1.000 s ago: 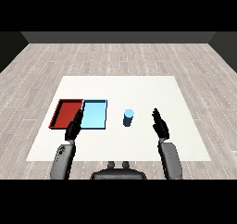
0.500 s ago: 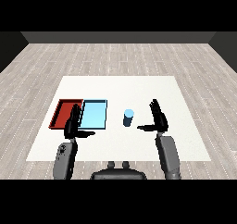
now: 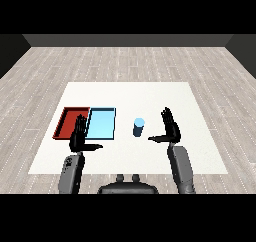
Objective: Pick the blue can and put it in the blue box
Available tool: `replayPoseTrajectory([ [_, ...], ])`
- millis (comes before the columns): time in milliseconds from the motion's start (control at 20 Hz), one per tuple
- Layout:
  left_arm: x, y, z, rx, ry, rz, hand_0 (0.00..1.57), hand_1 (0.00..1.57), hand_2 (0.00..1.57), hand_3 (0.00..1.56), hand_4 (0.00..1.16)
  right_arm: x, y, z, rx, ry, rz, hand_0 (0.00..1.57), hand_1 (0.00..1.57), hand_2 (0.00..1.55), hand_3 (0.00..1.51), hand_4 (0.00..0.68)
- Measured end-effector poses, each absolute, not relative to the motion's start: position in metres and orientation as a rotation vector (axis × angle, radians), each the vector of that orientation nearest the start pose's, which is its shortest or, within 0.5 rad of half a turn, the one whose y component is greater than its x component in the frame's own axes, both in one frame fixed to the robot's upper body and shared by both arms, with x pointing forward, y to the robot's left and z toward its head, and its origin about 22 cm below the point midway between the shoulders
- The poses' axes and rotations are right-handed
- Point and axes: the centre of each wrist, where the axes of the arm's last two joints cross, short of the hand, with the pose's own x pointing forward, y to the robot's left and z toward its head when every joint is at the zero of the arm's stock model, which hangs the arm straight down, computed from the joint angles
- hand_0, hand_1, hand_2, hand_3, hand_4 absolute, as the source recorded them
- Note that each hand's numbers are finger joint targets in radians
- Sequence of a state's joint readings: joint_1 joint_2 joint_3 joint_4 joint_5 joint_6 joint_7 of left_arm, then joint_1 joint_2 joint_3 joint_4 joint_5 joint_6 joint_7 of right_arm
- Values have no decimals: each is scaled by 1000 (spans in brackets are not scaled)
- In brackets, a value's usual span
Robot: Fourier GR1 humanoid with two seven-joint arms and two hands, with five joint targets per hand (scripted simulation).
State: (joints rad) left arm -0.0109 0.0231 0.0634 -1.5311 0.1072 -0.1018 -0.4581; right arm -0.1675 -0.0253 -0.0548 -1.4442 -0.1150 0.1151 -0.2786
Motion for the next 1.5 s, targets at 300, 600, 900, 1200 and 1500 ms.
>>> replayPoseTrajectory([
  [300,240,246,-3,-96,-2008,71,0,0,0,0,0,289,-237,6,184,-1849,-8,0,0,0,0,0],
  [600,247,247,-3,-104,-2004,74,0,0,0,0,0,298,-238,0,215,-1809,-23,0,0,0,0,0],
  [900,244,247,-3,-104,-2004,87,0,0,0,0,0,305,-226,-1,231,-1765,-57,0,0,0,0,0],
  [1200,247,245,1,-104,-2014,93,0,0,0,0,0,305,-220,-19,239,-1720,-86,0,0,0,0,0],
  [1500,247,252,-5,-117,-2018,110,0,0,0,0,0,312,-204,-31,243,-1678,-93,0,0,0,0,0],
])
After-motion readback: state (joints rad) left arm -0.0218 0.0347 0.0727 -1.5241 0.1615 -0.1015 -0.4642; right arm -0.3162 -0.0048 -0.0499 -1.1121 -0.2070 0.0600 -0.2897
